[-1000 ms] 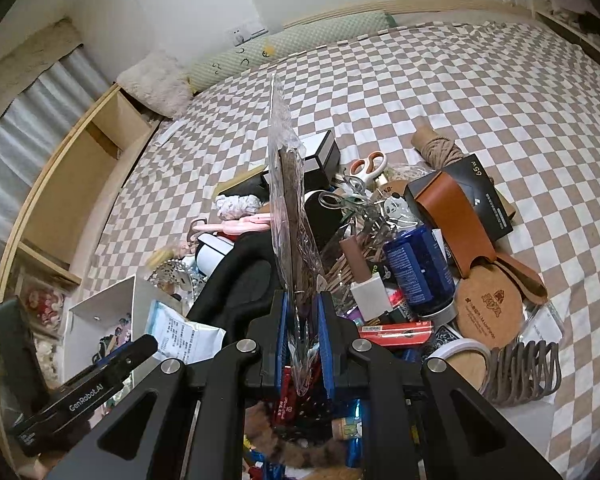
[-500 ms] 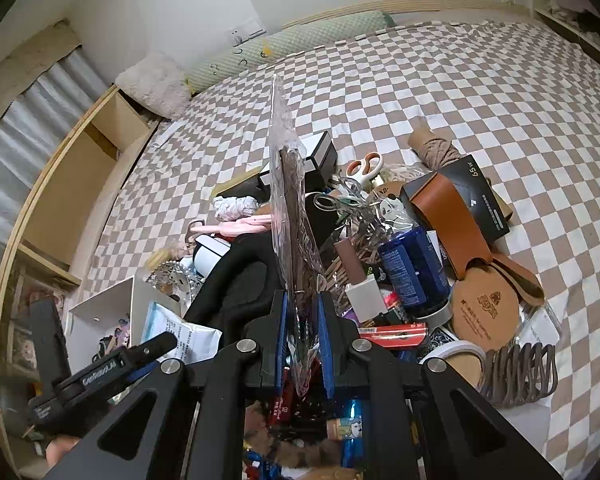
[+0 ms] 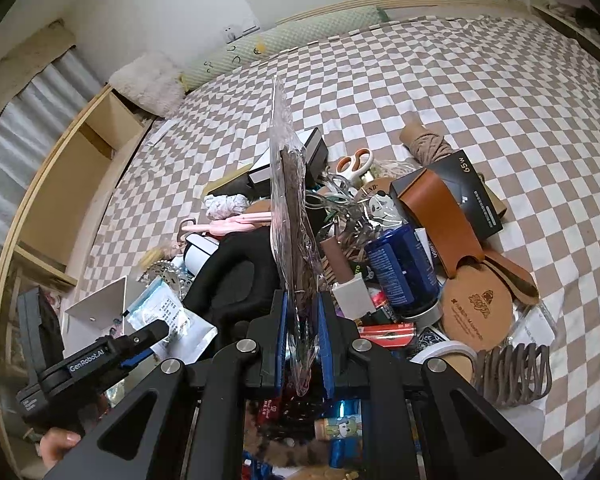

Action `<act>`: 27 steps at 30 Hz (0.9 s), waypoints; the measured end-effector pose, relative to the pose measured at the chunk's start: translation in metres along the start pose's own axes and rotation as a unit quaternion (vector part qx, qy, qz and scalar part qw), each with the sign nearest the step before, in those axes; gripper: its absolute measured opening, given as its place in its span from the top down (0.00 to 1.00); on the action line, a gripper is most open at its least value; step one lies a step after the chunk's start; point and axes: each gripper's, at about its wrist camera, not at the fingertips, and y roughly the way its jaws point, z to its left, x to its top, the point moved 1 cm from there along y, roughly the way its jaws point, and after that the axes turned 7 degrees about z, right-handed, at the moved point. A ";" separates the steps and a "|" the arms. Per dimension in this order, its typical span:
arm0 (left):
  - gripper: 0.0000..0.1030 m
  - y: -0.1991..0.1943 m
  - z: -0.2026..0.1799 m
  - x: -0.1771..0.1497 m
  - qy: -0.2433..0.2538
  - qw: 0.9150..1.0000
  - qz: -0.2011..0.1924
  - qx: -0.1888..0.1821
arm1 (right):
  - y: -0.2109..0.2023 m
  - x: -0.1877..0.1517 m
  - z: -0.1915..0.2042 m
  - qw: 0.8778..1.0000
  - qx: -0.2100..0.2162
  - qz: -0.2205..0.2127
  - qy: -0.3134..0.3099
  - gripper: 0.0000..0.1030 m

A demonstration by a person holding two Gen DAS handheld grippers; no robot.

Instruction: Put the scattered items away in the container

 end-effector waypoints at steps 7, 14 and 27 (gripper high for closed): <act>0.69 0.017 -0.011 0.002 0.000 1.000 -0.001 0.010 | -0.002 0.000 -0.004 1.000 -0.007 0.002 -0.003 0.85; 0.88 0.034 -0.018 0.006 -0.006 1.000 0.000 0.027 | -0.007 0.000 -0.005 1.000 -0.008 -0.003 -0.012 0.85; 0.89 0.013 -0.019 0.007 0.016 0.999 -0.020 0.019 | -0.027 -0.004 0.020 0.998 0.041 -0.022 -0.040 0.85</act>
